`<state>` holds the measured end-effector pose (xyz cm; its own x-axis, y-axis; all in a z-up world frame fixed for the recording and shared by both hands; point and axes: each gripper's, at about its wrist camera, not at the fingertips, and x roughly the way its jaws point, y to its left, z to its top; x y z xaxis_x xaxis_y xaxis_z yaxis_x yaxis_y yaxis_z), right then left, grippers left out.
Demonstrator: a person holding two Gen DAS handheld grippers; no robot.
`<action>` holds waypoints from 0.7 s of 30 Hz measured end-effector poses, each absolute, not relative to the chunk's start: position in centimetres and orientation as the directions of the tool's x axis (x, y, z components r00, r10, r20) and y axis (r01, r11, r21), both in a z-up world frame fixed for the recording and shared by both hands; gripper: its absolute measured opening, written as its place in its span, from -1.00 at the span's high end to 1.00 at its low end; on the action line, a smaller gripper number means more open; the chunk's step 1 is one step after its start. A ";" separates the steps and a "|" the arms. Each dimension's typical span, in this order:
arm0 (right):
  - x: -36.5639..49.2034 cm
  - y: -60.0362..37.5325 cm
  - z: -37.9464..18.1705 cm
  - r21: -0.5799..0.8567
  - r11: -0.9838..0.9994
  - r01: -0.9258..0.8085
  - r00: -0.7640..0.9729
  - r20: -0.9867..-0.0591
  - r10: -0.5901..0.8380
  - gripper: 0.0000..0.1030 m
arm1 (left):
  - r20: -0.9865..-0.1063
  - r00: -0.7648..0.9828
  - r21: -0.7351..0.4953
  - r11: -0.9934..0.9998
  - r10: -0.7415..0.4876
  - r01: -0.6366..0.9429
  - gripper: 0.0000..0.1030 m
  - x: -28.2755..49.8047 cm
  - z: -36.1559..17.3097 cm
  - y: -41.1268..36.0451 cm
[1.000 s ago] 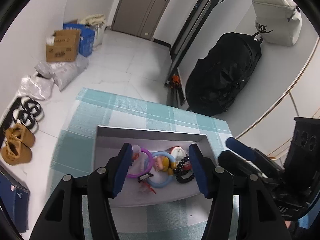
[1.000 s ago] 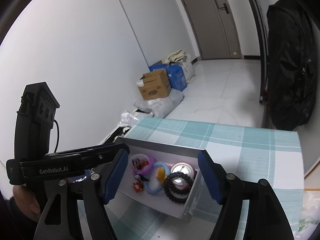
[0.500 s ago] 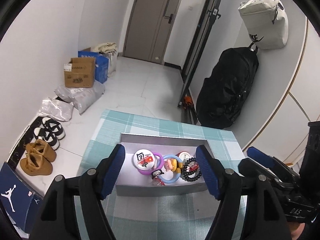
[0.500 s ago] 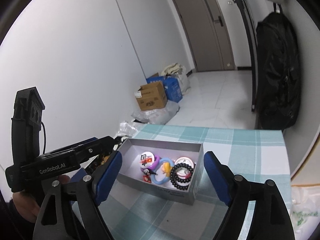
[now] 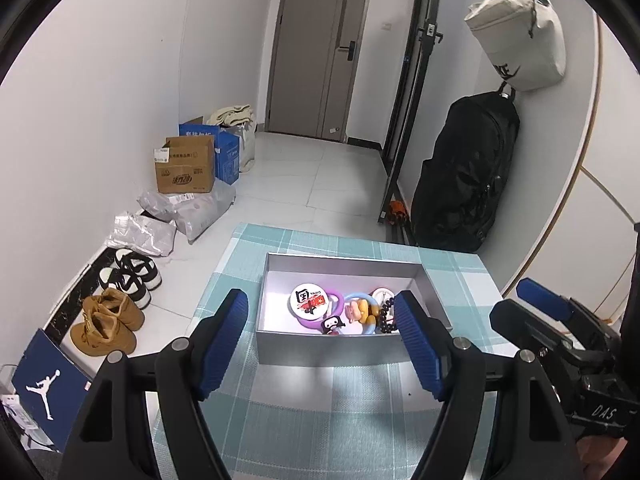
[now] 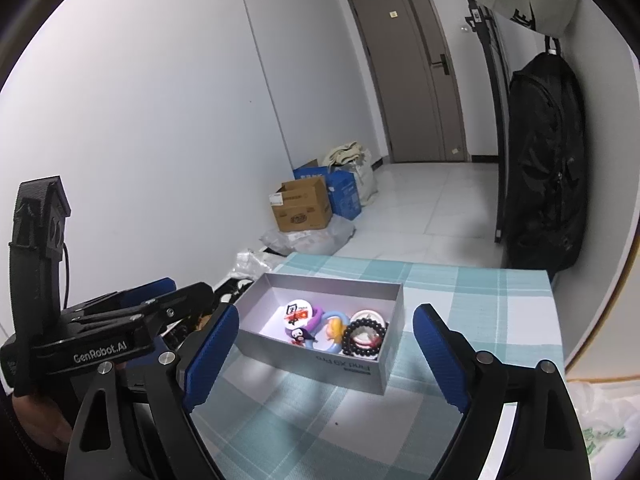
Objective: Organize jewelry
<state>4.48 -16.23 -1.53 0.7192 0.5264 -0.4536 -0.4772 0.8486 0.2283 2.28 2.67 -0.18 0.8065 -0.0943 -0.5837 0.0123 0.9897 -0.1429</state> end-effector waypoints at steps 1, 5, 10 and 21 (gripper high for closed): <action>4.3 -16.3 -1.5 0.224 0.850 -0.477 0.722 -0.451 0.525 -0.74 | -0.582 0.808 -0.141 0.990 -0.095 0.015 -0.39 2.2 -0.2 2.6; 3.7 -16.4 -1.6 0.208 0.854 -0.476 0.731 -0.446 0.516 -0.76 | -0.580 0.809 -0.140 0.990 -0.097 0.019 -0.40 1.8 -0.2 2.6; 3.5 -16.8 -1.8 0.196 0.859 -0.472 0.737 -0.447 0.507 -0.77 | -0.585 0.805 -0.139 0.990 -0.102 0.024 -0.40 1.7 -0.5 2.3; 3.4 -17.0 -1.7 0.203 0.857 -0.473 0.735 -0.445 0.511 -0.80 | -0.586 0.805 -0.130 0.991 -0.097 0.025 -0.40 1.6 -0.5 2.1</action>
